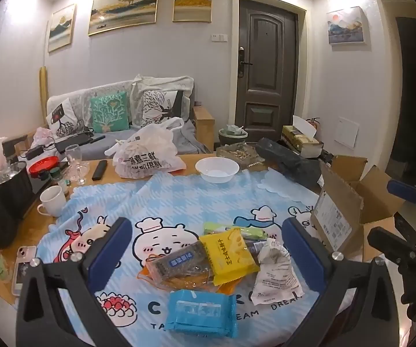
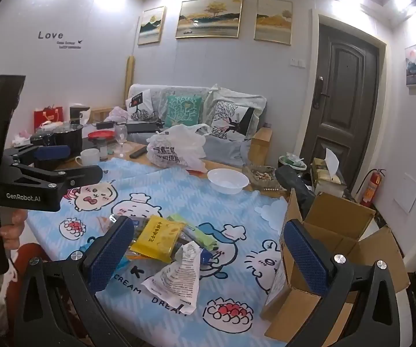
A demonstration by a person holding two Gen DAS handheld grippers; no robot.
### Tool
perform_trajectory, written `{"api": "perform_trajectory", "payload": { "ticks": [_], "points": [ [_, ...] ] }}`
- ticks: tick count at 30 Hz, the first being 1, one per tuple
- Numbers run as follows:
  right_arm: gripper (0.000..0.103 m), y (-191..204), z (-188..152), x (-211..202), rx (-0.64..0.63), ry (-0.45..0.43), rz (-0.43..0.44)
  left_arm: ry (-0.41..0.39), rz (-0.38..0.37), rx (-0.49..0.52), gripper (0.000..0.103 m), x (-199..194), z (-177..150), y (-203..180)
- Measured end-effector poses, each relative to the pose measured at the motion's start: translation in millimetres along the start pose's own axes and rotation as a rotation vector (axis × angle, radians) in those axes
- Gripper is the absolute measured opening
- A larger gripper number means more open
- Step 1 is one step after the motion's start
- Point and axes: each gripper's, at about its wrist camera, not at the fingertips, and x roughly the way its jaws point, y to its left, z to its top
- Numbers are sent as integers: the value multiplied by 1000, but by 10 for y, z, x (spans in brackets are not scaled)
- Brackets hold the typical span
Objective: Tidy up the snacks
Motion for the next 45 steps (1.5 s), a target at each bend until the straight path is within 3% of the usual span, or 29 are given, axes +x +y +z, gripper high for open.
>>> {"api": "perform_trajectory", "payload": {
  "ticks": [12, 45],
  "points": [
    [103, 37, -58, -3, 5, 2, 8, 7, -4, -4, 102, 37, -113, 4],
    [103, 40, -40, -128, 23, -3, 5, 2, -15, 4, 102, -44, -42, -31]
  ]
}}
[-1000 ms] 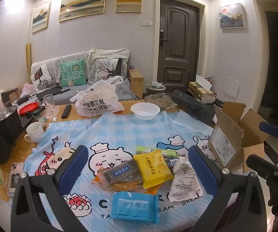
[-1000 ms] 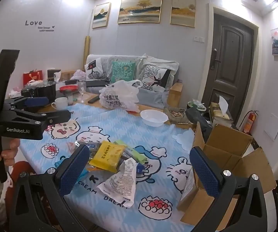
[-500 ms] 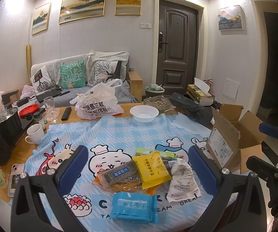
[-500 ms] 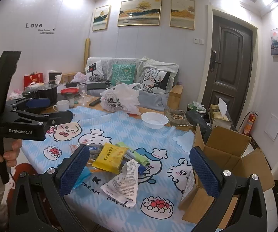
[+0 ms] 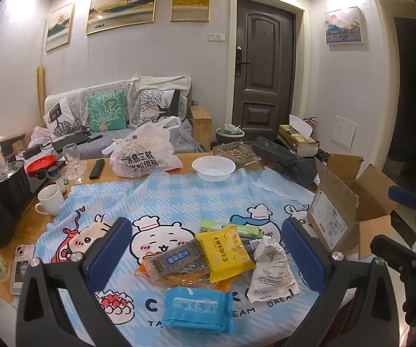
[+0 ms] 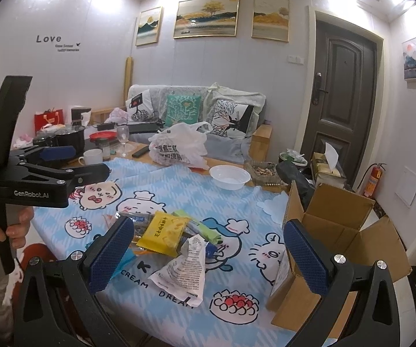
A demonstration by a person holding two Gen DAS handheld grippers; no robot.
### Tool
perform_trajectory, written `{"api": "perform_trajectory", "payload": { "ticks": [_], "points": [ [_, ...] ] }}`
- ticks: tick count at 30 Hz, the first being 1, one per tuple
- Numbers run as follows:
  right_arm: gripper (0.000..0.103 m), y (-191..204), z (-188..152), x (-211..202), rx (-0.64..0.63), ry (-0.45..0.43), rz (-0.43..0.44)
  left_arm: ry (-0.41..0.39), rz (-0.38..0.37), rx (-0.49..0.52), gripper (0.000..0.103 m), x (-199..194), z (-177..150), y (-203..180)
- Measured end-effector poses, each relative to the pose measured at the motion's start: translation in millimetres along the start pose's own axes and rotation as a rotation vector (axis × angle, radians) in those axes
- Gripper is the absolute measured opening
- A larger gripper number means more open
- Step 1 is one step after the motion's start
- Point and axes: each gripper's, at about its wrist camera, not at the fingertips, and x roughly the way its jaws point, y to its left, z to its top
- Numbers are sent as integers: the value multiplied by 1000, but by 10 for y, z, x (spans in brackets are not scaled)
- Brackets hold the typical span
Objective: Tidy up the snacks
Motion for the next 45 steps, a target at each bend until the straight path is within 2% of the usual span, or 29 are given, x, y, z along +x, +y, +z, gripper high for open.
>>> {"api": "perform_trajectory", "payload": {
  "ticks": [11, 20, 25, 29, 31, 33, 36, 39, 41, 45],
  "points": [
    [103, -7, -5, 3, 4, 0, 2, 0, -1, 1, 102, 23, 3, -6],
    [103, -24, -15, -18, 34, -4, -36, 6, -15, 2, 102, 68, 6, -7],
    [103, 16, -4, -18, 19, -9, -22, 8, -46, 2, 102, 98, -13, 51],
    [103, 124, 30, 13, -2, -24, -44, 3, -103, 14, 102, 115, -23, 101],
    [103, 164, 38, 50, -2, -26, -22, 6, -113, 16, 102, 142, -21, 131],
    [103, 209, 47, 132, 9, -16, 38, 10, -122, 13, 102, 193, -26, 175],
    [103, 305, 12, 274, -4, 1, 59, 32, -119, 23, 102, 298, -42, 240],
    [101, 387, -83, 501, 10, 63, 122, 60, -117, 22, 102, 432, -64, 309],
    [91, 392, -171, 654, 37, 100, 129, 80, -117, 15, 102, 535, -84, 352],
    [86, 287, -438, 1075, 131, 201, 133, 119, -135, 19, 102, 735, -124, 397]
  ]
}}
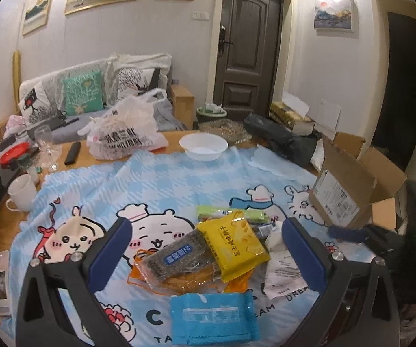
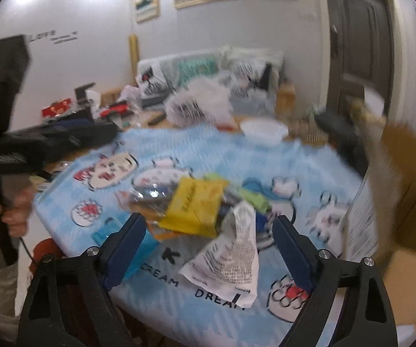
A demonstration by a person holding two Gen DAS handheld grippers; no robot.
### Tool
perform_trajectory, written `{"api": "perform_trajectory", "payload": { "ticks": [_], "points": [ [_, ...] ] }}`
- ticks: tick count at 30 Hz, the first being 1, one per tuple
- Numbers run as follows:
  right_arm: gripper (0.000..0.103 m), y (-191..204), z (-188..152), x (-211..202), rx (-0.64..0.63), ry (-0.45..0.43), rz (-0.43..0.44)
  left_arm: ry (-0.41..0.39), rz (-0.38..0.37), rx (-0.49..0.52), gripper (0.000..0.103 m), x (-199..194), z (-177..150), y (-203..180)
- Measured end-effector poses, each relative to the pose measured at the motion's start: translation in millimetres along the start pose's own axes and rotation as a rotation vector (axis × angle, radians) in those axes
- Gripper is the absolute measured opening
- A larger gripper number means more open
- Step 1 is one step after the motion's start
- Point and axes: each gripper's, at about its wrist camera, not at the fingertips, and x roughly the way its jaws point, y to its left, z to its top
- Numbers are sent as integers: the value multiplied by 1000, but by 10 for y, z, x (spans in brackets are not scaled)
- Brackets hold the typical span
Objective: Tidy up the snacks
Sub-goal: 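Grasp the white printed paper snack bag with the right gripper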
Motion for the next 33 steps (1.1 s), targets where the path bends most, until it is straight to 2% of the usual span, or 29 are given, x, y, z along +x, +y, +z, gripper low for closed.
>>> {"api": "perform_trajectory", "payload": {
  "ticks": [4, 12, 14, 16, 18, 21, 23, 26, 33],
  "points": [
    [82, -192, -165, 374, 75, 76, -4, 43, -8, 1, 102, 204, -20, 38],
    [81, -350, -312, 819, 113, 140, 26, 97, 36, 12, 102, 483, -70, 71],
    [72, -336, -333, 888, 109, 161, 14, 105, 24, 2, 102, 506, -69, 100],
    [69, -309, -357, 955, 92, 204, -15, 115, -5, -15, 102, 525, -70, 129],
    [68, -279, -375, 949, 67, 208, -23, 127, -62, -42, 102, 531, -65, 158],
    [61, -235, -394, 950, 28, 218, -43, 158, -155, -85, 102, 558, -42, 197],
    [48, -190, -409, 916, -5, 214, -47, 178, -197, -89, 102, 579, -29, 190],
    [36, -190, -387, 839, -25, 199, -35, 183, -248, -69, 102, 571, -5, 99],
    [30, -277, -318, 572, 22, 143, 4, 215, -394, -13, 100, 499, 45, -228]
  ]
}}
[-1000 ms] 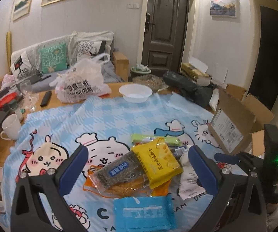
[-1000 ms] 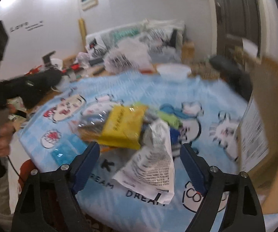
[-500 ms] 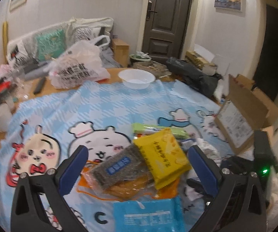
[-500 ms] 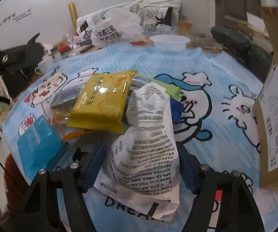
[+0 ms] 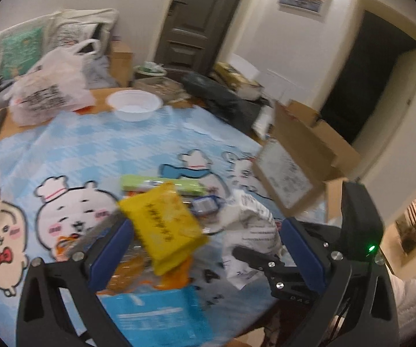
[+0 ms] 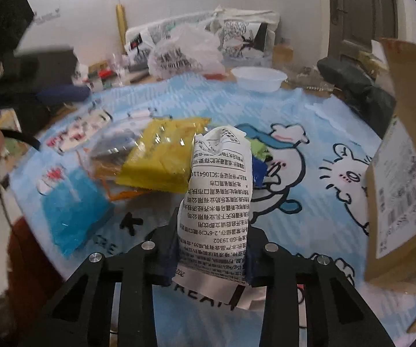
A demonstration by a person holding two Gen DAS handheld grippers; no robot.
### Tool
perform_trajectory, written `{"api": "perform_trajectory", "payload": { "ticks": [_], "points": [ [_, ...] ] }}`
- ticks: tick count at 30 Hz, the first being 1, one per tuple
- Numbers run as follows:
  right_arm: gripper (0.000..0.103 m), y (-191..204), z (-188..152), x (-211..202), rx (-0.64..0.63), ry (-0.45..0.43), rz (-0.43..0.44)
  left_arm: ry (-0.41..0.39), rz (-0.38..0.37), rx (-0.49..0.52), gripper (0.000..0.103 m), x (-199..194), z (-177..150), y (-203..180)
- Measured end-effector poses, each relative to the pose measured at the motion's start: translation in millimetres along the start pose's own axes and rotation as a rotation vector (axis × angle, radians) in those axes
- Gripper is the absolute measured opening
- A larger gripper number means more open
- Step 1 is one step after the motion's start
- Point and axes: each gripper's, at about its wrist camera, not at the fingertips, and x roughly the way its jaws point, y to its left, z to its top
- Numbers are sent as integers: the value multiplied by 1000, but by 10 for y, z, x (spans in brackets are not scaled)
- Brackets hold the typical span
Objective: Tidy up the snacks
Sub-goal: 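Grasp the white printed paper snack bag with the right gripper, then carry the white paper bag into the cardboard box and open the right gripper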
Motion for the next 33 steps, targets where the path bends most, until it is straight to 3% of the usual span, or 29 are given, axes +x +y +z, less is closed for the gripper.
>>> {"api": "perform_trajectory", "payload": {
  "ticks": [10, 13, 15, 17, 21, 26, 33],
  "points": [
    [29, -28, 332, -920, -9, -235, 195, -22, -165, 92, 88, -148, 420, -756],
    [29, -166, 466, -1133, -2, -286, 231, -4, -200, 140, 80, -55, 649, -1034],
    [29, -258, 540, -1266, -15, -320, 218, 5, -198, 175, 65, 44, 828, -1222],
    [29, -411, 625, -1385, -19, -343, 197, 10, -208, 200, 63, 140, 1011, -1388],
    [29, -868, 802, -1486, 25, -326, 169, 67, -212, 240, 59, 506, 1372, -1706],
    [29, -1519, 954, -1460, 100, -236, 121, 173, -230, 244, 57, 1117, 1694, -1970],
    [29, -2091, 813, -1239, 180, -68, 47, 344, -254, 237, 57, 1921, 1657, -2105]
  ]
}}
